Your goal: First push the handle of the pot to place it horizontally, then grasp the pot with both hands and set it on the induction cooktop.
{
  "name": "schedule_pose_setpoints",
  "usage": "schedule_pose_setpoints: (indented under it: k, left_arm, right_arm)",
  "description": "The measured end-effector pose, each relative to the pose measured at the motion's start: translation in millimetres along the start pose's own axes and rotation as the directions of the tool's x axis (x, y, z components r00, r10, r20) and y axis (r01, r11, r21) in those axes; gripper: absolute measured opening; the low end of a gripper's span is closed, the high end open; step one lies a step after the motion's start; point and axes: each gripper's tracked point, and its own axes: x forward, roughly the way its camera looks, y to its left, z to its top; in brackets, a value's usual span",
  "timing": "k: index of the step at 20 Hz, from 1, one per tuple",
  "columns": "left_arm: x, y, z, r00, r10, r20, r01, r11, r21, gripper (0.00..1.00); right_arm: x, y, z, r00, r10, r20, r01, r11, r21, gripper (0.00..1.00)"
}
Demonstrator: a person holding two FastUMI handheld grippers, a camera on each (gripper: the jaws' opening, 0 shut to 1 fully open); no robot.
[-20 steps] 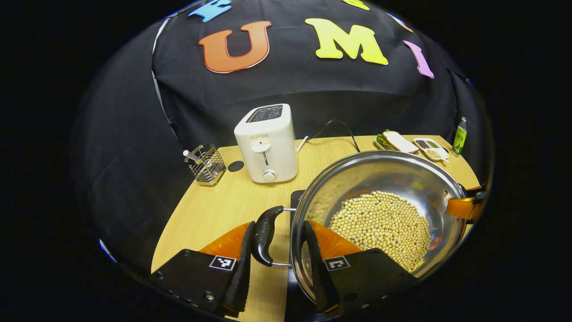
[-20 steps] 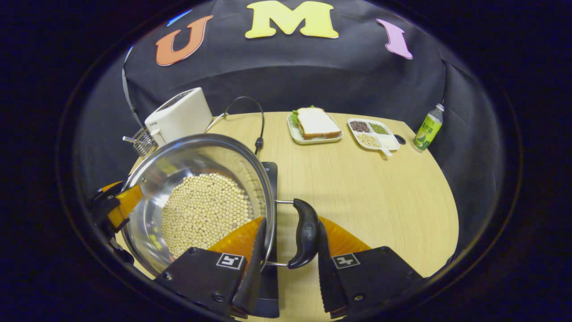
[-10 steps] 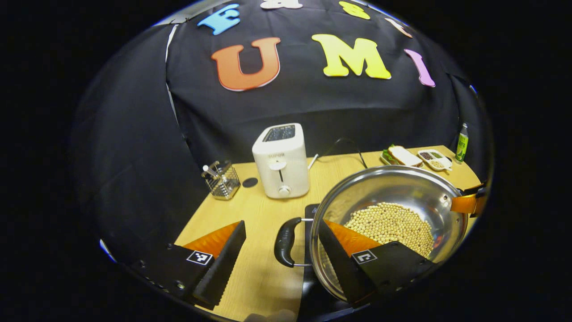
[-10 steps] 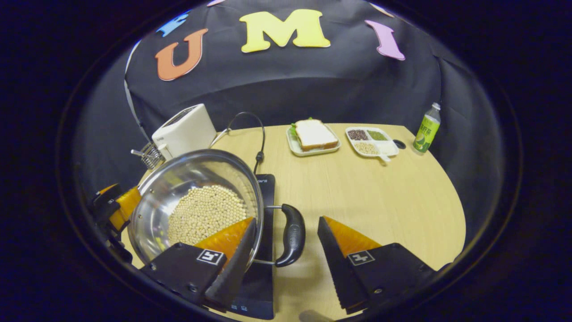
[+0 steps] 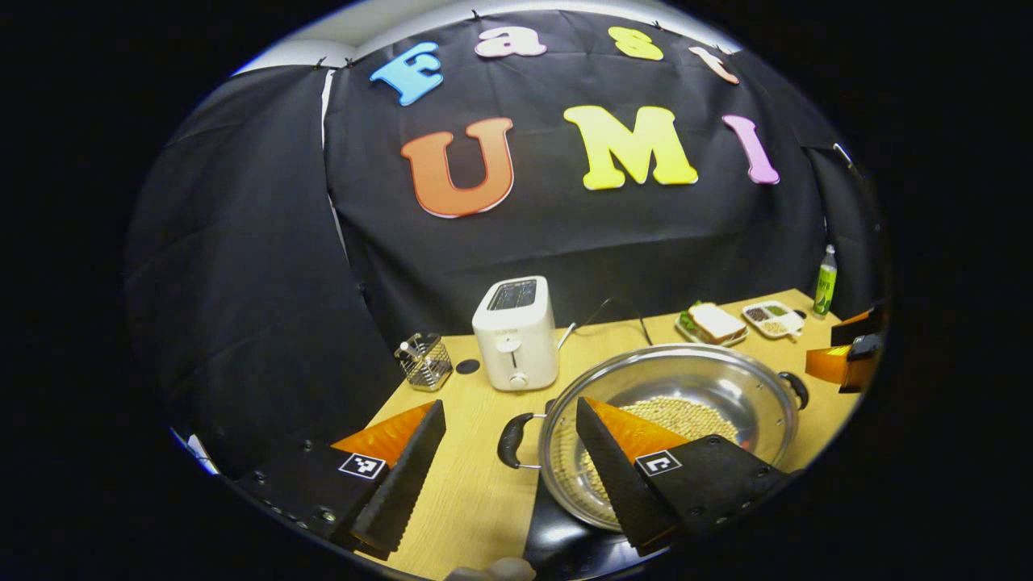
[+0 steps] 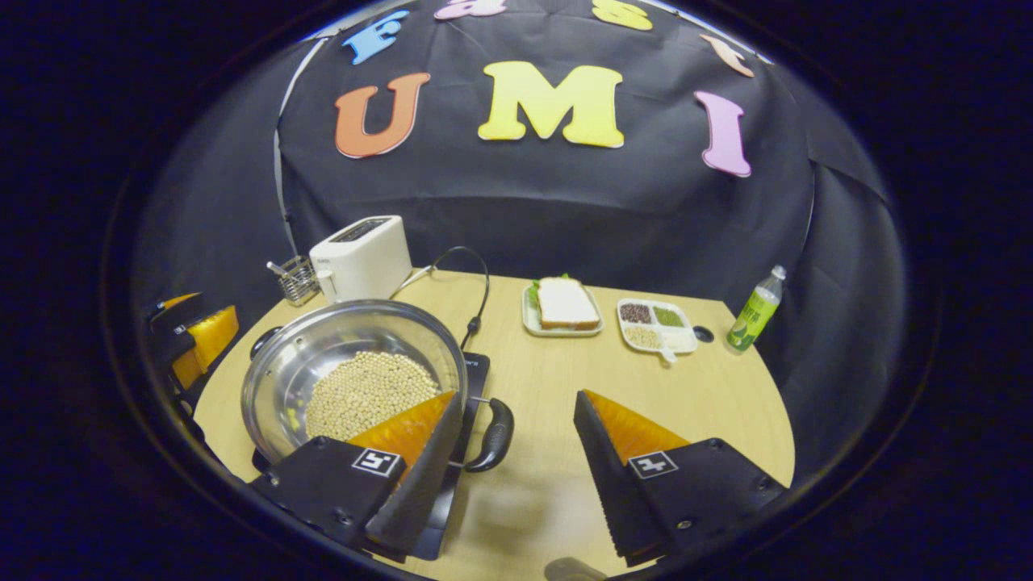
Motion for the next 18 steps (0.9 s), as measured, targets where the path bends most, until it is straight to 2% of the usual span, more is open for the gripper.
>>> schedule_pose_setpoints:
  k: [1,2,4,7,8,10,14,18]
  left_arm:
    - [-13.0,-9.8,15.0,1.000,-0.011,0.026,0.011,1.000,0.001,0.96]
    - [-26.7,-19.4,28.7,0.999,-0.017,0.050,0.017,1.000,0.006,0.96]
    - [-56.0,-39.8,63.2,0.993,-0.036,0.113,0.035,0.999,0.012,0.96]
    - [-99.4,-71.0,103.3,0.983,-0.050,0.177,0.049,0.999,0.006,0.96]
    - [-112.2,-79.9,115.5,0.979,-0.052,0.195,0.052,0.999,0.007,0.96]
    - [-135.8,-95.3,137.6,0.973,-0.044,0.228,0.042,0.999,0.011,0.96]
    - [-177.7,-121.8,175.4,0.957,-0.019,0.290,0.026,0.999,-0.020,0.96]
    - [-208.2,-142.8,194.6,0.946,-0.020,0.323,0.037,0.998,-0.046,0.96]
  right_arm:
    - [-13.5,-4.5,9.9,0.999,0.014,0.036,-0.013,1.000,-0.021,0.88]
    - [-24.7,-10.4,17.1,0.998,0.021,0.063,-0.017,0.998,-0.059,0.90]
    - [-52.6,-27.2,35.8,0.991,0.033,0.129,-0.016,0.991,-0.136,0.88]
    - [-102.2,-59.9,63.2,0.973,0.044,0.225,-0.005,0.985,-0.170,0.89]
    - [-119.2,-69.1,72.6,0.966,0.057,0.253,-0.014,0.985,-0.169,0.90]
    - [-149.5,-96.9,90.8,0.948,0.056,0.312,-0.011,0.989,-0.144,1.00]
    - [-198.8,-143.0,116.3,0.921,0.067,0.385,-0.050,0.997,-0.054,1.00]
    - [-240.7,-172.6,140.9,0.884,0.066,0.463,-0.061,0.998,-0.025,1.00]
